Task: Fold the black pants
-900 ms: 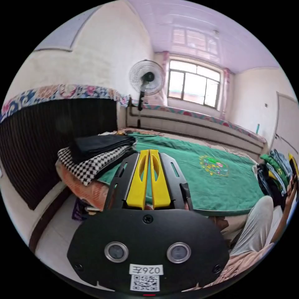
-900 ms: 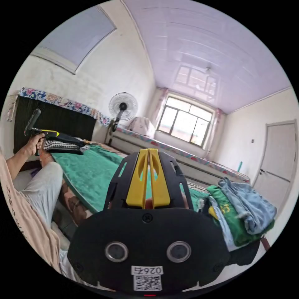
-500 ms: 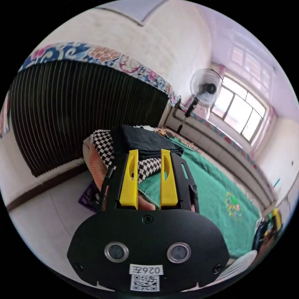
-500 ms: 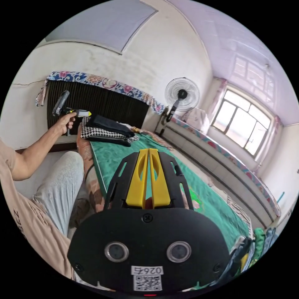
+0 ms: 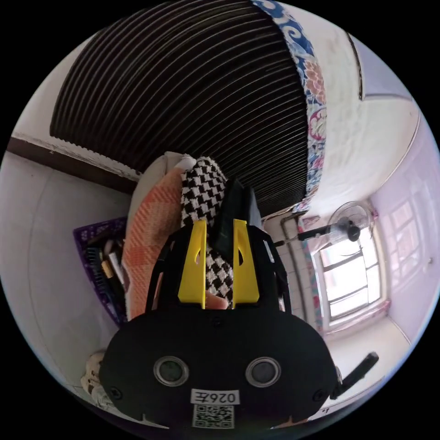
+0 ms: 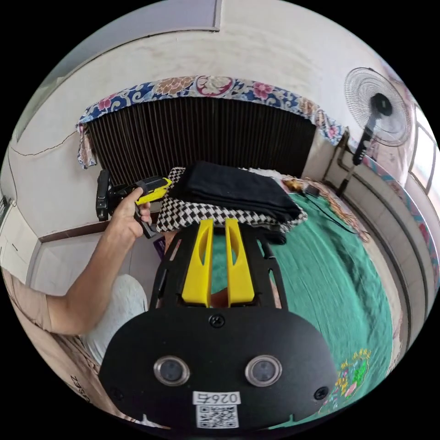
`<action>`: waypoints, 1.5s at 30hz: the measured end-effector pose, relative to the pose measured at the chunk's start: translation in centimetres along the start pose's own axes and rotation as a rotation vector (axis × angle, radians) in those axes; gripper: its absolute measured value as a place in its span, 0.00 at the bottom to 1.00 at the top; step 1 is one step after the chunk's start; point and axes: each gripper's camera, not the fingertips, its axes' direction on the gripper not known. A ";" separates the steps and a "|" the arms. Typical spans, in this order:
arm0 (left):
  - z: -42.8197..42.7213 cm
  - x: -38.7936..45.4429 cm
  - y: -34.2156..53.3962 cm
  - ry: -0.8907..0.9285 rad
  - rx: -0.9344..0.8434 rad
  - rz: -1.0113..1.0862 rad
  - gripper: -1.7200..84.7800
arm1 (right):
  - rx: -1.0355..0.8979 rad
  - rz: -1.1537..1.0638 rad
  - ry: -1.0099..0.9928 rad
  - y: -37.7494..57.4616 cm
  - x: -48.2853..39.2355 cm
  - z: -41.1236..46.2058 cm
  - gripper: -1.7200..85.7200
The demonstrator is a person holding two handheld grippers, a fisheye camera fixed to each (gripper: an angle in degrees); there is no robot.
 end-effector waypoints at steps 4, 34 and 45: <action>-0.2 -2.0 -4.3 0.049 -0.003 0.005 0.13 | -0.024 -0.024 -0.104 -7.1 0.6 7.1 0.09; -16.2 4.6 1.5 0.352 -0.106 0.467 0.02 | 0.498 0.565 -0.229 18.0 19.2 3.5 0.01; -16.5 13.0 30.5 1.018 -0.533 0.537 0.01 | 0.756 0.683 0.027 53.9 8.1 -8.8 0.01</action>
